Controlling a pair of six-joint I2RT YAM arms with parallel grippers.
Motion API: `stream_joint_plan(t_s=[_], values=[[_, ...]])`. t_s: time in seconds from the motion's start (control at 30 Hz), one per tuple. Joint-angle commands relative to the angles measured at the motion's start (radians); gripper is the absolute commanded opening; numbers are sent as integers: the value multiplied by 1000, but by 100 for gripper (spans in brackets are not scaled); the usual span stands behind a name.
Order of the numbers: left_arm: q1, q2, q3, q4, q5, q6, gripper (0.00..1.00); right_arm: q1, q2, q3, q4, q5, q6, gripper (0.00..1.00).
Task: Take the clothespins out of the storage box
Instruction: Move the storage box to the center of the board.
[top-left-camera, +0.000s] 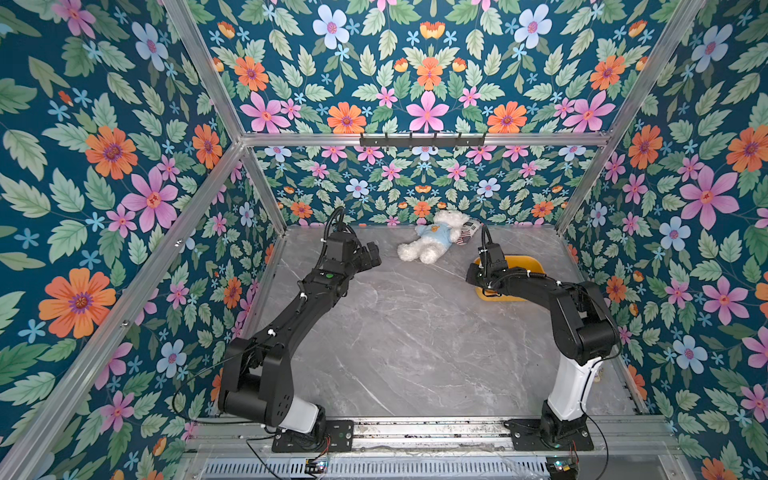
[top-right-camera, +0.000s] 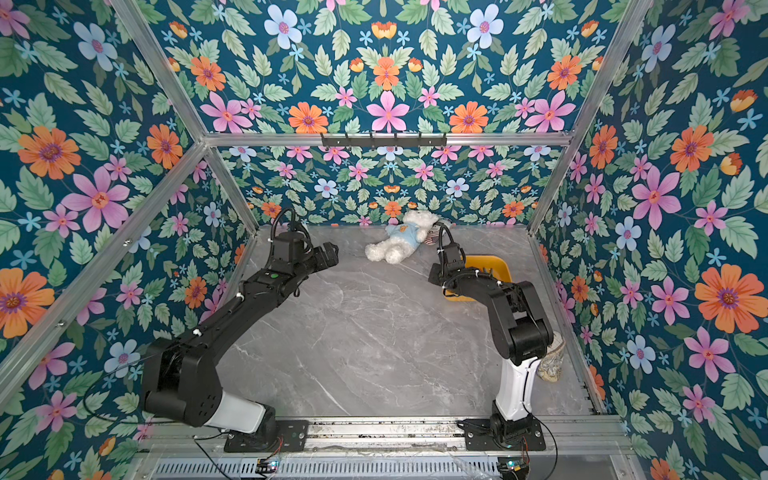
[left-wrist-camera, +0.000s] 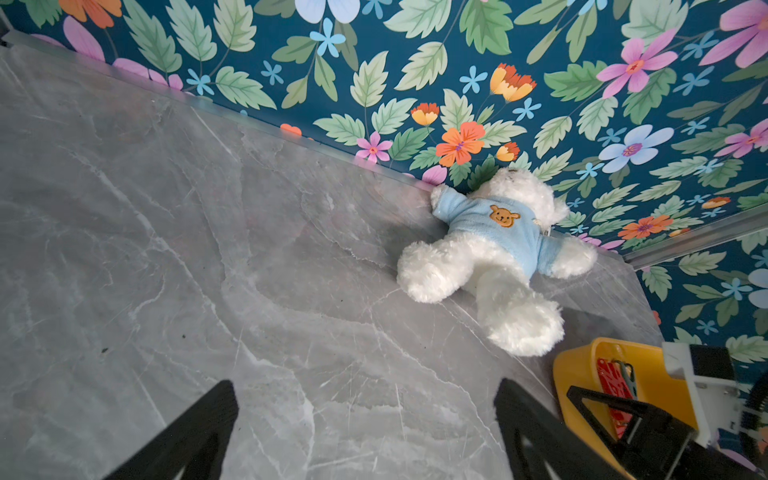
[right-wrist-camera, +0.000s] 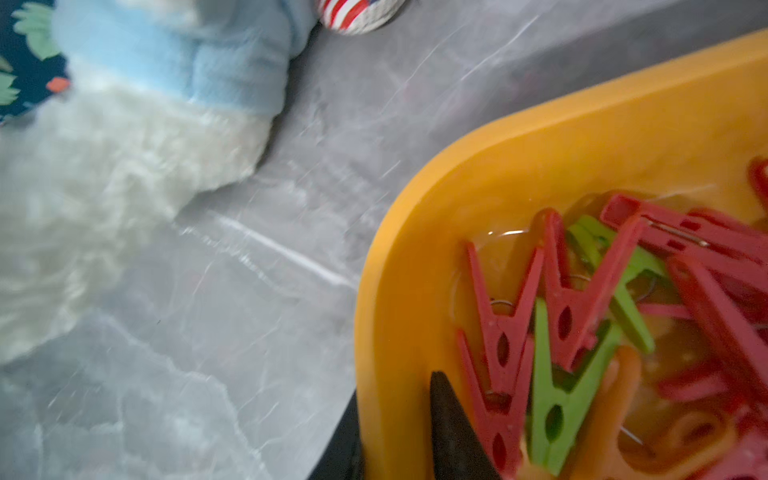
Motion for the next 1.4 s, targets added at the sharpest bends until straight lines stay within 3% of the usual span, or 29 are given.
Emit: stream_joint_plan(t_s=[0.0, 0.27, 0.67, 0.83, 1.1, 1.2, 1.37], values=[[0, -66, -44, -27, -19, -42, 100, 71, -29, -40, 51, 13, 98, 25], [1, -226, -119, -134, -53, -68, 100, 288, -38, -76, 88, 73, 258, 25], [1, -363, -120, -317, -130, -78, 100, 514, 63, 65, -14, 244, 519, 25], [1, -429, -149, -348, -148, -78, 100, 553, 120, 121, -21, 258, 586, 28], [0, -483, -173, -382, -122, -40, 100, 565, 165, 208, -65, 273, 572, 30], [-1, -489, -184, -380, -98, -39, 100, 573, 157, 209, -72, 280, 560, 35], [-10, -486, -195, -363, -63, -48, 100, 572, 114, 201, -83, 288, 518, 54]])
